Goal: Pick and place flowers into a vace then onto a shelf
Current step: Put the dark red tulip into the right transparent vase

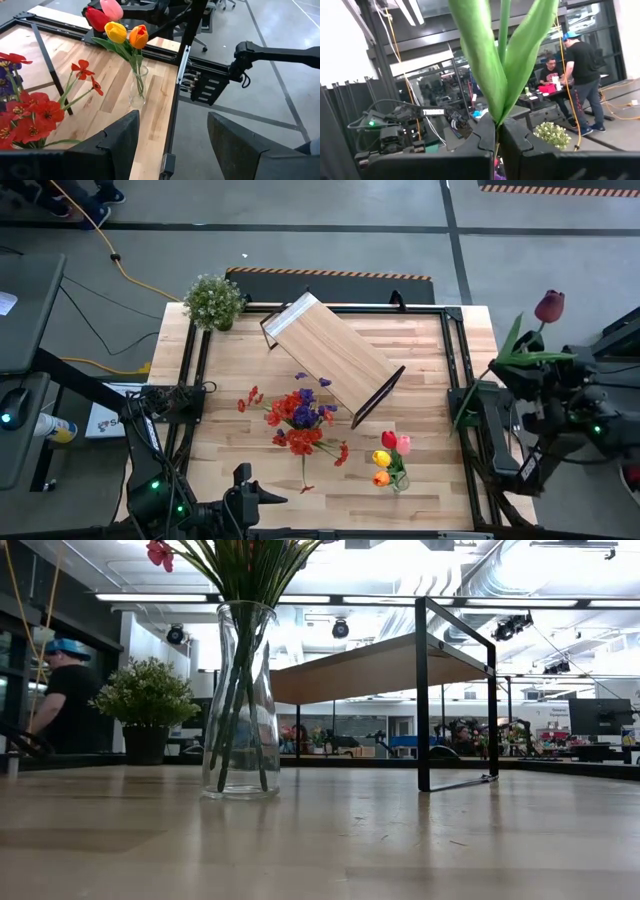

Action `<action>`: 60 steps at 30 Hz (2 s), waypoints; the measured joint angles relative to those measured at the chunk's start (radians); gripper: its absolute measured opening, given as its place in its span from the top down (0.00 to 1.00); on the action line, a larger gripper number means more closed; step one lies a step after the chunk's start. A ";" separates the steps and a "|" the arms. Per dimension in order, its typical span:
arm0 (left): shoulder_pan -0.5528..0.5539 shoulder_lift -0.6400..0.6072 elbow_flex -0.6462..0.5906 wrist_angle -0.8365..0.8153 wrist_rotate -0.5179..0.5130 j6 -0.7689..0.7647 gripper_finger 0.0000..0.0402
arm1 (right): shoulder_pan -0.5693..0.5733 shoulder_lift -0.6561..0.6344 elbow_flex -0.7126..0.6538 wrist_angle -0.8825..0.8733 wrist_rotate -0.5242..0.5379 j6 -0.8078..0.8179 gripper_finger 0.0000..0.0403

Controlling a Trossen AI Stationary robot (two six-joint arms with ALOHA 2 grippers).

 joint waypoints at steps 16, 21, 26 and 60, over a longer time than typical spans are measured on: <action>0.000 0.000 0.000 -0.001 -0.023 -0.001 0.34 | 0.009 -0.001 -0.145 0.381 0.038 0.237 1.00; 0.000 0.000 0.000 0.002 -0.023 -0.002 0.34 | 0.009 -0.001 -0.184 0.489 0.048 0.298 1.00; 0.000 0.000 0.000 0.002 -0.025 -0.002 0.34 | 0.022 -0.001 -0.217 0.606 0.051 0.343 1.00; 0.079 0.000 0.000 0.045 -0.007 -0.002 0.34 | 0.270 -0.071 -0.322 0.672 0.029 0.308 1.00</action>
